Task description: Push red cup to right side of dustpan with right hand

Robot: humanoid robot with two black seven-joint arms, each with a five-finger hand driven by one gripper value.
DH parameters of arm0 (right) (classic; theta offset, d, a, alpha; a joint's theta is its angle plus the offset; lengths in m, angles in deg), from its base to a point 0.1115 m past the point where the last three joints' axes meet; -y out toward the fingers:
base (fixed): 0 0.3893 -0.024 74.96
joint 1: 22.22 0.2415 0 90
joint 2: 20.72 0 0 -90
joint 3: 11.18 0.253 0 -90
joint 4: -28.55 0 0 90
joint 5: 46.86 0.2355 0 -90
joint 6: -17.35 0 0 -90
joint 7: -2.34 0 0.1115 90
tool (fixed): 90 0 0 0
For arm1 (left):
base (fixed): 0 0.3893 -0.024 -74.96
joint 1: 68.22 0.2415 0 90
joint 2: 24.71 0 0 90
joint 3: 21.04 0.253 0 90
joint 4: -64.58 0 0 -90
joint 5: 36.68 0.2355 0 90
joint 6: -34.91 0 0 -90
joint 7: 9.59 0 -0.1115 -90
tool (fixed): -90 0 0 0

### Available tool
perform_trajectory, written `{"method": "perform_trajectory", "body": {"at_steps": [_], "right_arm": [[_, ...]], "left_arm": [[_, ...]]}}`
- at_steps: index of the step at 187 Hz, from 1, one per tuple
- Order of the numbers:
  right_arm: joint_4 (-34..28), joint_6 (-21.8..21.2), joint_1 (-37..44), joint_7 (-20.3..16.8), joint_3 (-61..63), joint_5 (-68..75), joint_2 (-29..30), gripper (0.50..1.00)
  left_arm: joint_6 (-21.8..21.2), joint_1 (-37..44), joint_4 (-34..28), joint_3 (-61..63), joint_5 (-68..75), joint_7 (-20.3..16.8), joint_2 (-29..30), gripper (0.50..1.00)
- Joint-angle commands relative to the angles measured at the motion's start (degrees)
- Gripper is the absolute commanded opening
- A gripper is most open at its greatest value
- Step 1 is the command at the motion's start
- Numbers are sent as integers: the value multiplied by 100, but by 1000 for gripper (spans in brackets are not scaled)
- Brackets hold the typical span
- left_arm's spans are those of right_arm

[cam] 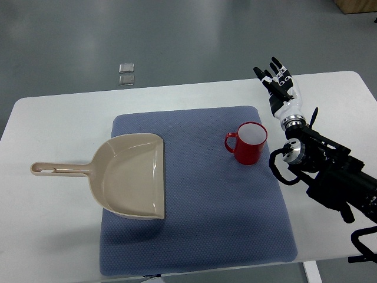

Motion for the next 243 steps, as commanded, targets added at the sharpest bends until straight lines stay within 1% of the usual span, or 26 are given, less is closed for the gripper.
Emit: {"method": "perform_trajectory", "body": {"at_steps": [1, 34, 67, 95, 121, 144, 160, 172, 193, 217, 227, 243], "right_arm": [[0, 3, 0, 0, 8, 6, 2, 926], [17, 3, 18, 0, -9, -3, -16, 926], [237, -6, 26, 0, -18, -3, -95, 926], [263, -6, 0, 0, -97, -12, -112, 926], [220, -23, -149, 0, -106, -3, -358, 926], [193, -278, -281, 0, -132, -240, -438, 926], [96, -392, -483, 0, -115, -776, -701, 926], [-123, -419, -642, 0, -115, -1137, -947, 926], [-685, -428, -870, 0, -106, -1532, -1307, 926], [-888, -507, -993, 0, -106, -1603, -1519, 926], [-932, -700, -1046, 0, -115, -1611, -1598, 926], [-941, -1148, -1143, 0, -115, -1682, -1738, 926]], "left_arm": [[-1, 0, 25, 9, 0, 0, 0, 1000], [-1, 0, 16, 0, 0, 0, 0, 1000], [-1, 0, 16, 0, 0, 0, 0, 1000], [-1, 0, 16, 0, 0, 0, 0, 1000], [-1, 0, 16, 0, 0, 0, 0, 1000], [-1, 0, 16, 0, 0, 0, 0, 1000], [-1, 0, 16, 0, 0, 0, 0, 1000], [-1, 0, 16, 0, 0, 0, 0, 1000], [-1, 0, 16, 0, 0, 0, 0, 1000], [-1, 0, 16, 0, 0, 0, 0, 1000], [-1, 0, 16, 0, 0, 0, 0, 1000], [-1, 0, 16, 0, 0, 0, 0, 1000]]}}
